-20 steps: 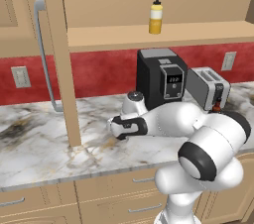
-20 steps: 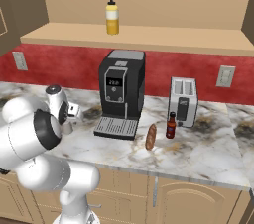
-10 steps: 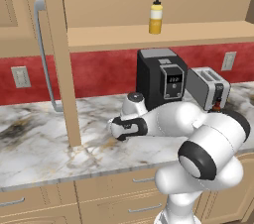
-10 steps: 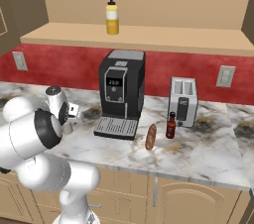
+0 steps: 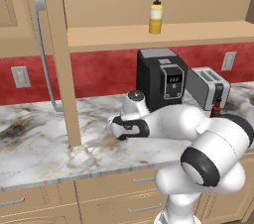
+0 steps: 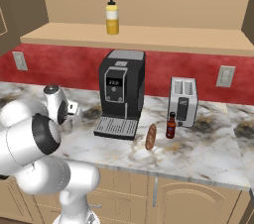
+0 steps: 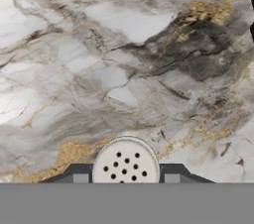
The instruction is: There are various items on the counter. Only move the condiments/shakers into the cabinet.
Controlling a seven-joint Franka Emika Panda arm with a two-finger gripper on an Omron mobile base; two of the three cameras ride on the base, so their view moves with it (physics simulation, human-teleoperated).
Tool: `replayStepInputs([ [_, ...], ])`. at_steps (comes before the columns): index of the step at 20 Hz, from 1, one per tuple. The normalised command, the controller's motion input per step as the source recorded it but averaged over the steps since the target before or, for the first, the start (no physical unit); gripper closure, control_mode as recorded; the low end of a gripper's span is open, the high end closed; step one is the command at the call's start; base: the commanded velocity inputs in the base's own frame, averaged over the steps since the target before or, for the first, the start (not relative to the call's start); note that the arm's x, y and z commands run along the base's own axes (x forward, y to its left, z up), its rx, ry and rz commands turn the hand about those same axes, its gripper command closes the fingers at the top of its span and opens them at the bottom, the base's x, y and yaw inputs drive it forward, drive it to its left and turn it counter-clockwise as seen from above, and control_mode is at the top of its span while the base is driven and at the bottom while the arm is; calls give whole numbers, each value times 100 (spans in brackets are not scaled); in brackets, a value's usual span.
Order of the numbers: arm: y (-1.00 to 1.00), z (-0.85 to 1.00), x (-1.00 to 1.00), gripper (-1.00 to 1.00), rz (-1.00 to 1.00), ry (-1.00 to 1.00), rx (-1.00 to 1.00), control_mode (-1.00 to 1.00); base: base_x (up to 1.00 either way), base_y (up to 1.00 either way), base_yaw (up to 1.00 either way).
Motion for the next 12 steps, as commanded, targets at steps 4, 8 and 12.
replayStepInputs([
  [4,0,86,-5,100,-5,-25,-3,-100,0,0,0],
  [8,-7,100,-8,100,-10,-21,-5,-100,0,0,0],
  [12,-23,100,-1,100,-13,-12,0,-100,0,0,0],
])
